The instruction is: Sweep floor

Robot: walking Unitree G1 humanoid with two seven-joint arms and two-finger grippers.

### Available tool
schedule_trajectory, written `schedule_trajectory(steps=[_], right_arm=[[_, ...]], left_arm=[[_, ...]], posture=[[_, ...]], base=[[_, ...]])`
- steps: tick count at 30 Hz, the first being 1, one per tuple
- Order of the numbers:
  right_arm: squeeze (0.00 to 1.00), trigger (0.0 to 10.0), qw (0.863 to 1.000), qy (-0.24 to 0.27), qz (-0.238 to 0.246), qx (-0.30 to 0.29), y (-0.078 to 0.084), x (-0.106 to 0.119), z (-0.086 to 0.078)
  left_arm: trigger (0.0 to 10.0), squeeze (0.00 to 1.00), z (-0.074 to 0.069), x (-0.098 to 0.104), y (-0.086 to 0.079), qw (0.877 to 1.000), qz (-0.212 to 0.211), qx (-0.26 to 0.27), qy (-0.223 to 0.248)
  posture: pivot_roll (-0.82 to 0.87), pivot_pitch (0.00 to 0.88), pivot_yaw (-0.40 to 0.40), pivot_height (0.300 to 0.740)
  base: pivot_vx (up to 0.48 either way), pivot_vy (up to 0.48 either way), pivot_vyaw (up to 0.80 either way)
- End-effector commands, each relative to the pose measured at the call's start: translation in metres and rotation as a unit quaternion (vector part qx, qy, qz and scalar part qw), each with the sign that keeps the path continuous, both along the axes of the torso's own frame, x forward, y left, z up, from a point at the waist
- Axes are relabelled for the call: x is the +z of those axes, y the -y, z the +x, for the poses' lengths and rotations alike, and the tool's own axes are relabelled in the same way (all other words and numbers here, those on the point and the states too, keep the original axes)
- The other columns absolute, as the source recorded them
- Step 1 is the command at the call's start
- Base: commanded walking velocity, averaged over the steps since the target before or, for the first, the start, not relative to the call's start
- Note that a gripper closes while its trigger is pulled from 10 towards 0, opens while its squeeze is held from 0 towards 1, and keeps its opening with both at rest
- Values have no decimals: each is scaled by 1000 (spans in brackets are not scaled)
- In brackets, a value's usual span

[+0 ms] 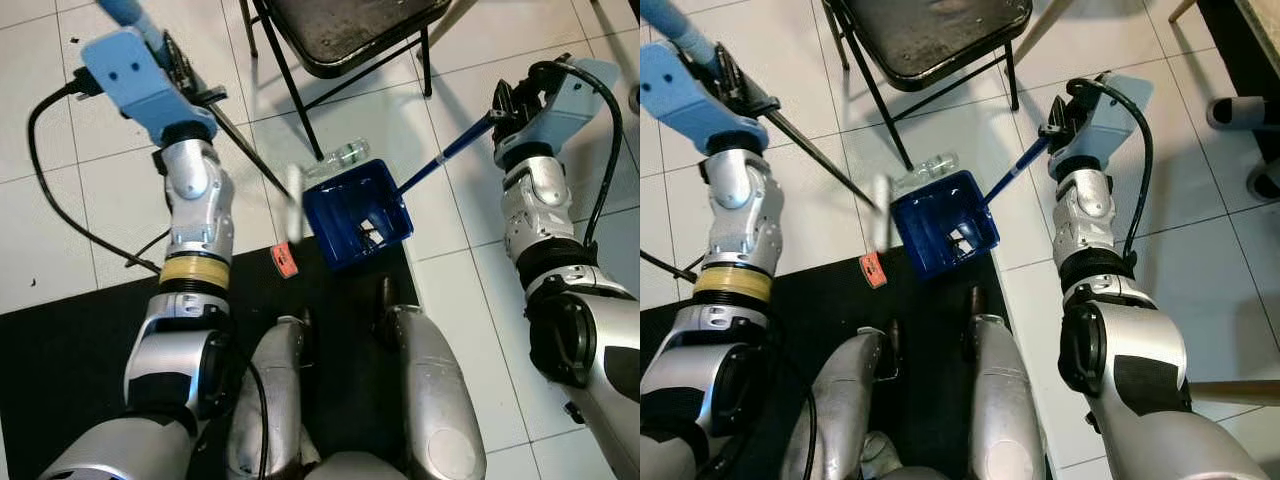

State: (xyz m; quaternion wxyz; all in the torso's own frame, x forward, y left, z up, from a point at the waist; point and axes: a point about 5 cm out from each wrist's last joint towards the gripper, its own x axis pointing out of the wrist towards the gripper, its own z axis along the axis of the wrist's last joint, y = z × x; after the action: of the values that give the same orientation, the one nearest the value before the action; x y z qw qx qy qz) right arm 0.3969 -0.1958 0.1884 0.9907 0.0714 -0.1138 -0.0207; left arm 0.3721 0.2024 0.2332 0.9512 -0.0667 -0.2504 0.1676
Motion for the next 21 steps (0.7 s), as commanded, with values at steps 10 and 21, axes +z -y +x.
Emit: schedule_trajectory(steps=[10, 21], right_arm=[[0, 10000, 998, -69, 7, 6, 0, -37, -9], [0, 10000, 997, -71, 6, 5, 2, -37, -9]], left_arm=[[10000, 0, -7, -29, -21, 991, 124, -32, -46], [10000, 0, -21, -35, -61, 977, 191, 61, -78]], posture=[[52, 482, 11, 740], [55, 481, 5, 740]], base=[[0, 0, 0], [0, 0, 0]])
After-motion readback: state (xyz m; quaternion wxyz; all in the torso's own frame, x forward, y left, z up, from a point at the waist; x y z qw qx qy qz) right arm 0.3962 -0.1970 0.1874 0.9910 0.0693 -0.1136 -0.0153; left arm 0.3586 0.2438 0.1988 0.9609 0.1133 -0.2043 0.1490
